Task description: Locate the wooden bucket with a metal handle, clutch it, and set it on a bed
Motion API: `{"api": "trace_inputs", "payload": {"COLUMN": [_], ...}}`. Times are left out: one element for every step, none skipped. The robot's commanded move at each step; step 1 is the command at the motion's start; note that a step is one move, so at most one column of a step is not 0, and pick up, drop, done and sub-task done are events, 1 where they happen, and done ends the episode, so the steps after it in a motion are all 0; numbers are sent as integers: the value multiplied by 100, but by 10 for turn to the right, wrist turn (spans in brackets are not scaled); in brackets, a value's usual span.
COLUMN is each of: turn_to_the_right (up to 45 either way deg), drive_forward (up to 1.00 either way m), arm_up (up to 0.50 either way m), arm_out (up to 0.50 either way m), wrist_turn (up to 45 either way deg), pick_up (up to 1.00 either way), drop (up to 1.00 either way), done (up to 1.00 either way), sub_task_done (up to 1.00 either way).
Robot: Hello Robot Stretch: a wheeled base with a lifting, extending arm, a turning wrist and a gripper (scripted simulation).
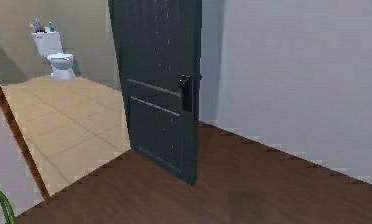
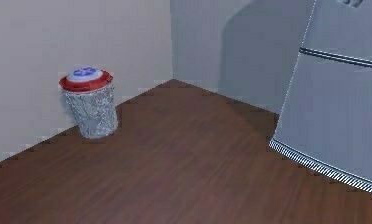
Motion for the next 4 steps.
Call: {"api": "trace_inputs", "payload": {"turn_to_the_right": [0, -390, 0, -60], "drive_forward": [65, 0, 100, 0], "arm_up": [0, 0, 0, 0], "arm_out": [0, 0, 0, 0], "wrist_turn": [0, 0, 0, 0], "pick_up": [0, 0, 0, 0], "drop": [0, 0, 0, 0], "done": [0, 0, 0, 0], "sub_task_done": [0, 0, 0, 0]}}
